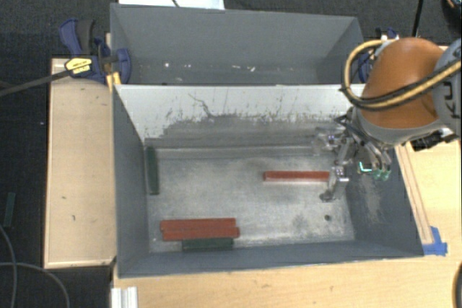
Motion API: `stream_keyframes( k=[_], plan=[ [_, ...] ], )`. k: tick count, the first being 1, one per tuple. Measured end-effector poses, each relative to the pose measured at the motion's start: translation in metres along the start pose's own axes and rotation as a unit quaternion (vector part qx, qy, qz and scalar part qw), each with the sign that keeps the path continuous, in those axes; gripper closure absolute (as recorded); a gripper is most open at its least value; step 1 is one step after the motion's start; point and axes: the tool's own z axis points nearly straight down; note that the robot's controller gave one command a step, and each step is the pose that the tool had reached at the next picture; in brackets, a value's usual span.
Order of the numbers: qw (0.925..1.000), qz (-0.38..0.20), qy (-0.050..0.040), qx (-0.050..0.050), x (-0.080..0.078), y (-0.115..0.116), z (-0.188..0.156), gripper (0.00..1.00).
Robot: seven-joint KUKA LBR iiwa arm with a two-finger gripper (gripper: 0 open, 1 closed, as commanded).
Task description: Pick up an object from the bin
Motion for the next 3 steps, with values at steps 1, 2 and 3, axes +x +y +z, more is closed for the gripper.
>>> stream_keyframes(
  k=[1, 2, 3],
  plan=[
    [0.9999, 0.011, -0.0001, -0.001, -0.016, 0.021, 0.100, 0.00],
    [0.9999, 0.013, -0.0058, 0.000, -0.012, 0.018, 0.064, 0.00],
    [0.9992, 0.041, -0.0060, 0.000, -0.014, 0.002, 0.051, 0.00]
  ],
)
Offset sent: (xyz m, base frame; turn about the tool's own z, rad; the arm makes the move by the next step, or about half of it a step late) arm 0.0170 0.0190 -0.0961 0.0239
